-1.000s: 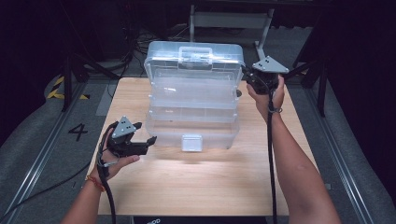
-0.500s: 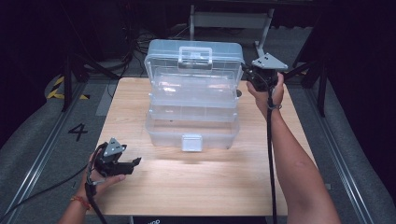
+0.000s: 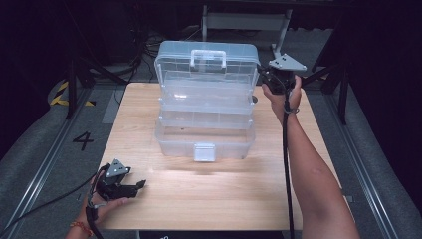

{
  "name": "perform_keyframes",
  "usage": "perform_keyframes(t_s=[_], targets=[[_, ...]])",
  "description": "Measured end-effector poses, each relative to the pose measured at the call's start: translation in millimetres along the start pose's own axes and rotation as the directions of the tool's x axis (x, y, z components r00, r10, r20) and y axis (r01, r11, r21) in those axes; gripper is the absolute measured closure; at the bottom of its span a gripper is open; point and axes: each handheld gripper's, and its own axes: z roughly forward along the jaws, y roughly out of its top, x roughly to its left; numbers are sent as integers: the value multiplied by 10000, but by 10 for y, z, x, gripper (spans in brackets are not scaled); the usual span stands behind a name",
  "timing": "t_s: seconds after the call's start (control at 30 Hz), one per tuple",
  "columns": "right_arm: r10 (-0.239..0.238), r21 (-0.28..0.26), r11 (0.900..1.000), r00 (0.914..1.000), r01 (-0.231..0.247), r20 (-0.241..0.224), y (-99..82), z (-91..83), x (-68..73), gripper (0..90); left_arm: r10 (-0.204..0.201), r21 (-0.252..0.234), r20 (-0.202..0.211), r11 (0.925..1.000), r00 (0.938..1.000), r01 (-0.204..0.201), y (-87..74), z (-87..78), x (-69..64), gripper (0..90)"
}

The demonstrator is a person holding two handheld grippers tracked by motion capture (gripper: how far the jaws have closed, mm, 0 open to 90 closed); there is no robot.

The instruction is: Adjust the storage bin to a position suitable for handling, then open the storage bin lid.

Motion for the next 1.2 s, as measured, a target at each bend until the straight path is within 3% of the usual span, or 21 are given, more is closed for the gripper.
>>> perform_keyframes(t_s=[0.33,0.9,1.0,1.2], targets=[[31,-56,10000,10000,-31,-91,-2,24,-24,847,84,-247,167,9997,9998,-80,-16,28,2,216],[182,76,9998,9995,-180,-248,29,99,-84,848,238,-213,77,9995,9997,-236,-12,27,9,203],[198,128,9997,9995,-195,-261,36,106,-89,848,75,-197,160,9998,9998,-72,-18,27,-2,202],[227,98,9997,9992,-224,-316,34,118,-103,848,126,-192,144,9997,9998,-123,-16,27,2,201]])
